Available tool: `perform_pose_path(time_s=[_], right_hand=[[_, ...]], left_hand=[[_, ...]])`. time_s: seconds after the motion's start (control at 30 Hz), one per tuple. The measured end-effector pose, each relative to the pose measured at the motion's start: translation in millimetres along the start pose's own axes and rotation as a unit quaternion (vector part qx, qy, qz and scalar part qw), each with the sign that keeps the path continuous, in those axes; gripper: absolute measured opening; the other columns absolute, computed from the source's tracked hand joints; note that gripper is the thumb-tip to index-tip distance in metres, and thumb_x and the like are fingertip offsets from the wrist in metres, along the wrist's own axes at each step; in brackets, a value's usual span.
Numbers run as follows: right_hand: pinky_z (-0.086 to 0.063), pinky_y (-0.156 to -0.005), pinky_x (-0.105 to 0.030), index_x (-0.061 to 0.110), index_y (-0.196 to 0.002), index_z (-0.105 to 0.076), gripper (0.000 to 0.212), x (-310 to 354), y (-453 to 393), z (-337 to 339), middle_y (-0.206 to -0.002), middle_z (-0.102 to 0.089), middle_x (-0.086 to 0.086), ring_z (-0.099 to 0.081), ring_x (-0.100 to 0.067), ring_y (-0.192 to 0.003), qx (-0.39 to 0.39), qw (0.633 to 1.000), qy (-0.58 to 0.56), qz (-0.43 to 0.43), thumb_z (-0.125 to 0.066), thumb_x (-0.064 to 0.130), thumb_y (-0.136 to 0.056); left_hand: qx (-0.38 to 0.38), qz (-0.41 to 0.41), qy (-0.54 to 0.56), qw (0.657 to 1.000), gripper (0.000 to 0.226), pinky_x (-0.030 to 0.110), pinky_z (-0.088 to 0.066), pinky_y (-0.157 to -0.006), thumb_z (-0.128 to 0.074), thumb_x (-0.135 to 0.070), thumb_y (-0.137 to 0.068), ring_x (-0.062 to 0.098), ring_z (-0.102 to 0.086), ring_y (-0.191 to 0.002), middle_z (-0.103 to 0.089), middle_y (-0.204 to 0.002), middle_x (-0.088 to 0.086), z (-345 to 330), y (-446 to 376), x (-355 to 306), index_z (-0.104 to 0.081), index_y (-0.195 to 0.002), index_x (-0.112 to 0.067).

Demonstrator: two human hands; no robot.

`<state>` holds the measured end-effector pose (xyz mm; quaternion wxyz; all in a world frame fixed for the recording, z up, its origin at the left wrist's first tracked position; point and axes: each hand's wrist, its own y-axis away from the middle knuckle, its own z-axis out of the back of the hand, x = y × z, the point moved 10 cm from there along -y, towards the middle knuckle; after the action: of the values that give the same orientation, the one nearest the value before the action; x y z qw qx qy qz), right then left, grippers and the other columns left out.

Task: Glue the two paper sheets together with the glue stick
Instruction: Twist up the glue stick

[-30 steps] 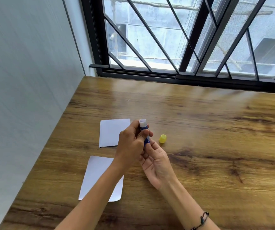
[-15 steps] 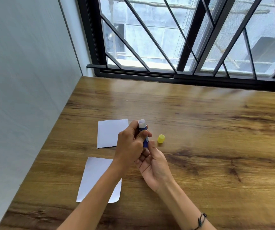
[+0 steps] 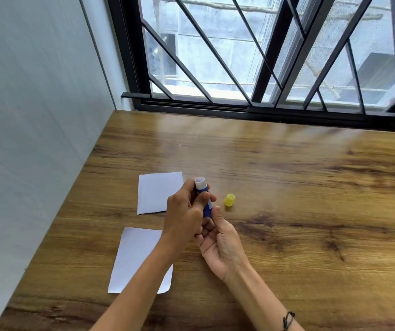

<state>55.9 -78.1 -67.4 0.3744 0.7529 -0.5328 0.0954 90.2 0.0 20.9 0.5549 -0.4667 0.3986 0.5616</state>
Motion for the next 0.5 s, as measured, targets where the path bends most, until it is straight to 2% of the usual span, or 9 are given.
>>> perform_pose_path(time_s=[0.1,0.17,0.27,0.4,0.47,0.5], right_hand=[[-0.053,-0.055,-0.022,0.006,-0.093,-0.064,0.022,3,1,-6,-0.067,-0.065,-0.005,-0.061,-0.011,-0.058,0.034,0.999,-0.006,0.008,-0.054,0.023,-0.083],[-0.052,-0.055,-0.021,0.007,-0.098,-0.062,0.023,3,0,-6,-0.071,-0.066,-0.006,-0.06,-0.012,-0.06,0.04,0.999,-0.003,0.011,-0.056,0.017,-0.078],[-0.05,-0.049,-0.019,0.007,-0.082,-0.068,0.018,1,0,-3,-0.061,-0.063,-0.004,-0.056,-0.009,-0.05,0.015,1.0,-0.008,0.002,-0.053,0.017,-0.084],[-0.041,-0.051,-0.021,0.014,-0.057,-0.071,0.045,-3,-2,5,-0.047,-0.056,0.001,-0.048,-0.007,-0.04,-0.026,0.999,0.003,-0.017,-0.047,0.031,-0.091],[-0.041,-0.049,-0.02,0.014,-0.058,-0.072,0.045,-5,-3,3,-0.049,-0.057,0.001,-0.05,-0.007,-0.042,-0.011,0.999,0.011,-0.028,-0.048,0.033,-0.09],[-0.044,-0.052,-0.021,0.014,-0.064,-0.073,0.039,-5,-3,0,-0.054,-0.06,-0.001,-0.053,-0.009,-0.047,0.005,1.0,0.009,-0.029,-0.05,0.033,-0.088]], left_hand=[[-0.003,0.002,-0.002,1.0,0.008,0.025,-0.056,-0.074,-0.053,-0.007,-0.089,0.008,-0.066,-0.076,-0.067,-0.077,-0.006,2,-1,1,-0.057,-0.093,-0.012],[-0.004,0.004,0.001,1.0,0.008,0.023,-0.056,-0.073,-0.053,-0.006,-0.088,0.008,-0.066,-0.075,-0.067,-0.077,-0.005,2,-1,2,-0.057,-0.093,-0.012],[-0.006,-0.001,-0.009,1.0,0.007,0.02,-0.055,-0.071,-0.052,-0.006,-0.088,0.01,-0.066,-0.076,-0.068,-0.079,-0.002,1,0,1,-0.057,-0.092,-0.01],[-0.008,-0.001,-0.012,1.0,0.007,0.02,-0.054,-0.07,-0.052,-0.005,-0.088,0.01,-0.066,-0.074,-0.068,-0.078,-0.004,1,0,2,-0.057,-0.091,-0.009],[-0.012,0.002,-0.011,1.0,0.009,0.023,-0.055,-0.072,-0.052,-0.005,-0.088,0.011,-0.066,-0.076,-0.067,-0.078,-0.006,3,-1,2,-0.057,-0.091,-0.013],[-0.013,0.001,-0.012,1.0,0.01,0.024,-0.055,-0.073,-0.052,-0.005,-0.088,0.01,-0.066,-0.076,-0.067,-0.078,-0.007,3,-1,1,-0.056,-0.091,-0.014]])
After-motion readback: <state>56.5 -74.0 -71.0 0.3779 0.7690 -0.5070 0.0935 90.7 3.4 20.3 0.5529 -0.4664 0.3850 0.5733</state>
